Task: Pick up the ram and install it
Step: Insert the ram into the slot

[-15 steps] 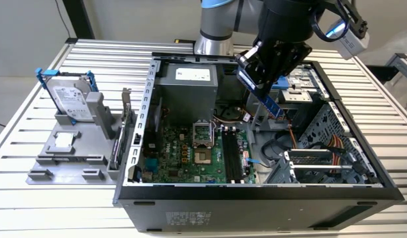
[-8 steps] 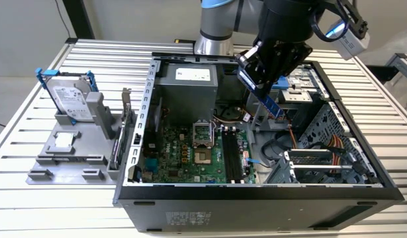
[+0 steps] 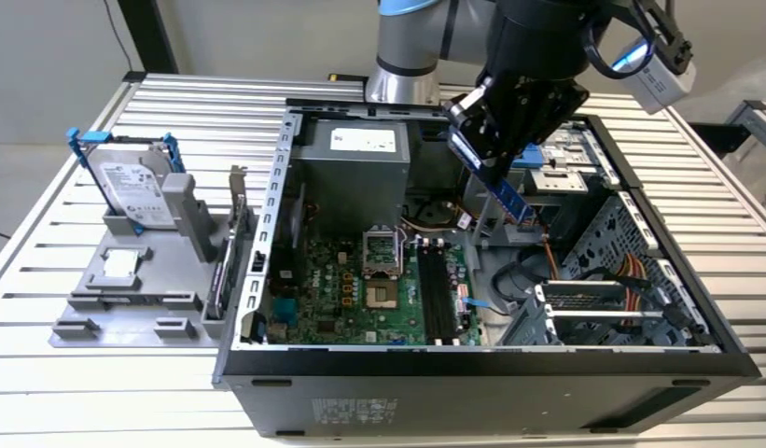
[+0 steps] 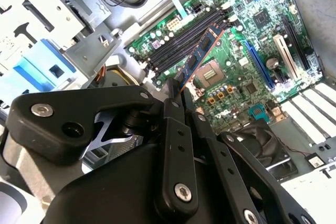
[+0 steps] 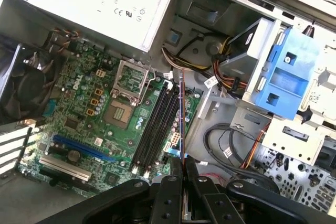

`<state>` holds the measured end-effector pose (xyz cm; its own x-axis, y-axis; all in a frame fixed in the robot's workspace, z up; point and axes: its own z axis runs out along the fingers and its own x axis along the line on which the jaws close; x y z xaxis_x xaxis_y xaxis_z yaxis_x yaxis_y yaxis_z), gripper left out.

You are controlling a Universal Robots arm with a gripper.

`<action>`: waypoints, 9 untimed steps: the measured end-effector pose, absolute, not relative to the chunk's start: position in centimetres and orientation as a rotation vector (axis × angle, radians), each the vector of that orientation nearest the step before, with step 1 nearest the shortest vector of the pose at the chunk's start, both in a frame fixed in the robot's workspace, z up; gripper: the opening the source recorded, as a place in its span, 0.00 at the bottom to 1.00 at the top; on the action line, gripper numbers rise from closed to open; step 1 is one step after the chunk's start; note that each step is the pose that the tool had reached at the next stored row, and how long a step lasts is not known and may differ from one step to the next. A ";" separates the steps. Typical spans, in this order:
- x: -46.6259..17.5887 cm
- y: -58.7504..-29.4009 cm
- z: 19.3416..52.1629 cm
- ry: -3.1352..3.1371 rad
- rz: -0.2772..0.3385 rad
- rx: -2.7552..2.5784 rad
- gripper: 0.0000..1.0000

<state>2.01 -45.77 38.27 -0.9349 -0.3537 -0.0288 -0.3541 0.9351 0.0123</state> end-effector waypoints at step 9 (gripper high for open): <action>2.0 -45.8 38.3 3.070 0.024 -0.530 0.00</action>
